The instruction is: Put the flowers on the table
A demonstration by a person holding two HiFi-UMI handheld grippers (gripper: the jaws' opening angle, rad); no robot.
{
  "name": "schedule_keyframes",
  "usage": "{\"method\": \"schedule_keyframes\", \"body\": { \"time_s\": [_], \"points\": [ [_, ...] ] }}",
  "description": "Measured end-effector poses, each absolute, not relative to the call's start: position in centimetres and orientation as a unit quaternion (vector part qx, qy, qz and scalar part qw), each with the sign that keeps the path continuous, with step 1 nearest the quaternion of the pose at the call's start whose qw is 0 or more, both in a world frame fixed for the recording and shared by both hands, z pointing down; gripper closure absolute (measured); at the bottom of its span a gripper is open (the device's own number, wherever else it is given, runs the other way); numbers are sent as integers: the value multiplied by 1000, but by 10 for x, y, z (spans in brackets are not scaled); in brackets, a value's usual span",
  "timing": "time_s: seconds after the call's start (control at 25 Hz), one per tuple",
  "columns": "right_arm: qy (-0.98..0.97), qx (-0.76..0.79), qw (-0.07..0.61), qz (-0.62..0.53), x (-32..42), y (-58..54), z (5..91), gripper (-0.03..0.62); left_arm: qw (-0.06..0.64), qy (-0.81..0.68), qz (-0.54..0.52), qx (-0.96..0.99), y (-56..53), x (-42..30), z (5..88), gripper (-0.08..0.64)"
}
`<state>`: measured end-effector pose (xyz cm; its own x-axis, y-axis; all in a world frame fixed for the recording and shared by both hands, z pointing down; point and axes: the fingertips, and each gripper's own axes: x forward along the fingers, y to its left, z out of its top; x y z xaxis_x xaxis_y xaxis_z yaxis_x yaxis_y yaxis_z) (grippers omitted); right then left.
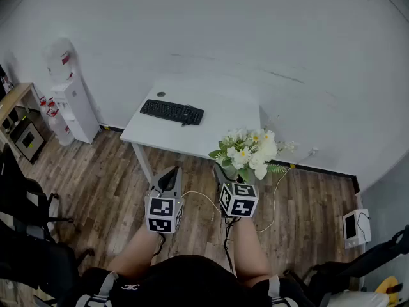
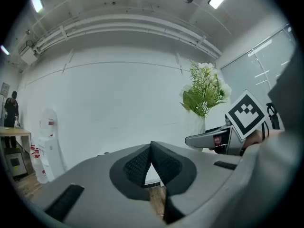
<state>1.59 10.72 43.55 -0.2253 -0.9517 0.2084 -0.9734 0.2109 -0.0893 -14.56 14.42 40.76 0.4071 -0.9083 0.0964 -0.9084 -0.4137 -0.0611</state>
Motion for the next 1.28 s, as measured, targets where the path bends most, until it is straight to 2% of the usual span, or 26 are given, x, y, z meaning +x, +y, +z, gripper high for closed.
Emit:
{"method": "schedule_keyframes", "body": {
  "time_s": [0.4,1.28],
  "points": [
    [-774,622,48,108,19,130,432,252,19,-532,57,844,164,-139,412,558],
    [-760,638,33,120,-17,135,450,252,31,-531,59,845,159,-197,436,558]
  ]
}}
